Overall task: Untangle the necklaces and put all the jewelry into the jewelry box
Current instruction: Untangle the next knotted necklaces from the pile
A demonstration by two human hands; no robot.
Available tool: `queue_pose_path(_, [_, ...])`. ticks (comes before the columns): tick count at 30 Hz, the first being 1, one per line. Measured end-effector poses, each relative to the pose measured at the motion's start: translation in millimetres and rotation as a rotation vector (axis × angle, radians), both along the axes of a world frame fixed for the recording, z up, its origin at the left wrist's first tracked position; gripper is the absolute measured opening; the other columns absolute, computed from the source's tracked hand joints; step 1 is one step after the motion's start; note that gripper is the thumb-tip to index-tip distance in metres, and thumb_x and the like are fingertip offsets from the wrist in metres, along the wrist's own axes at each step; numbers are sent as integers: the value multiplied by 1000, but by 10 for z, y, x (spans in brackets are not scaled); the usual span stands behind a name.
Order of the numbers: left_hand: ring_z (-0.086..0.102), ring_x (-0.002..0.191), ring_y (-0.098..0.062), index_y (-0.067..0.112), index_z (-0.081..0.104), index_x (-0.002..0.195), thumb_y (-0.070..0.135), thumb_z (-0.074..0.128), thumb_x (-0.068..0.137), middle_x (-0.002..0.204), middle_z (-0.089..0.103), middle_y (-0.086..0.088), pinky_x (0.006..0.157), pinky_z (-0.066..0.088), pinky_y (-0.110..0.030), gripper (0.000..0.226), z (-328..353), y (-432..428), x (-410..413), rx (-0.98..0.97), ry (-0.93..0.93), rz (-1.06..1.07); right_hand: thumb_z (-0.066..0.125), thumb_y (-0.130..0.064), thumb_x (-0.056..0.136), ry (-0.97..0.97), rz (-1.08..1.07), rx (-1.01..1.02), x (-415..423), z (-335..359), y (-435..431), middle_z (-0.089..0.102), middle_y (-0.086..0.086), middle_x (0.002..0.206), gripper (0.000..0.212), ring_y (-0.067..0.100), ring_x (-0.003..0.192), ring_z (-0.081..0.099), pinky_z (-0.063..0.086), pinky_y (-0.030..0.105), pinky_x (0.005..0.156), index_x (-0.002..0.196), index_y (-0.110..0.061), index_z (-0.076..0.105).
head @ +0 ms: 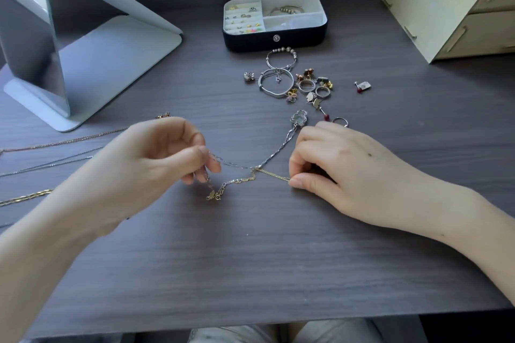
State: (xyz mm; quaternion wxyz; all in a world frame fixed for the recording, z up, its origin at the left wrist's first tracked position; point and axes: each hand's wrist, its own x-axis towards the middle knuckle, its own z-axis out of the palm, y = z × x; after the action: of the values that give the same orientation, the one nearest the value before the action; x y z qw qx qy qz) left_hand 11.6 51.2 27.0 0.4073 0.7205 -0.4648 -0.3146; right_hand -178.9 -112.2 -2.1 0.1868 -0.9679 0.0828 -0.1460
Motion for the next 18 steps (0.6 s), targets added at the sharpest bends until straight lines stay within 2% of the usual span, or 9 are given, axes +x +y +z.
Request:
queue_pose_path(4, [59,58,-7,19,62,70,34,61,70,73,71,-3,57,47,-15,14,55,-56,-35,20,-9,60,40,-40,82,-1,4,-11,-2,1,4,42,-14,77,28,4,73,28,27,23,64,73,-20,57])
queue_pose_path(6, [57,58,-11,15,59,70,34,58,68,71,71,1,60,46,-26,18,69,-79,-38,32,-50,102,40,-40,82,1,5,-17,-9,8,4,43,-14,77,28,7,72,32,27,22,65,73,-19,57])
queue_pose_path(8, [57,60,-13,20,59,73,40,55,67,70,71,4,66,46,-37,21,78,-107,-41,60,-129,121,39,-40,82,6,8,-10,-14,15,0,42,-14,77,29,4,72,28,25,20,65,73,-20,56])
queue_pose_path(9, [57,59,-12,21,58,73,38,54,68,69,71,5,67,45,-38,17,83,-119,-45,72,-149,138,39,-41,83,8,11,-6,-15,16,-4,41,-15,77,28,3,72,27,25,20,65,73,-20,56])
queue_pose_path(12, [59,59,-8,20,56,69,33,50,71,67,69,10,66,46,-32,15,80,-159,-54,100,-241,170,39,-41,83,11,18,3,-19,15,-16,41,-16,77,28,3,72,28,26,21,65,74,-21,56])
queue_pose_path(14, [56,56,-4,21,56,70,35,54,79,66,68,11,57,45,-24,16,80,-185,-68,121,-345,181,39,-41,83,10,23,21,-22,18,-22,42,-16,77,27,4,72,30,28,21,66,74,-22,55])
queue_pose_path(16, [51,52,1,21,56,73,25,55,84,67,65,9,46,38,-20,12,66,-208,-71,135,-424,210,39,-42,83,7,32,48,-26,29,-27,41,-18,75,24,4,72,31,29,22,67,75,-24,53])
queue_pose_path(18, [49,54,5,22,55,74,22,54,84,69,61,10,44,32,-18,10,45,-227,-68,153,-497,223,38,-43,84,12,36,79,-31,50,-31,40,-20,73,18,3,72,32,30,19,67,77,-28,48])
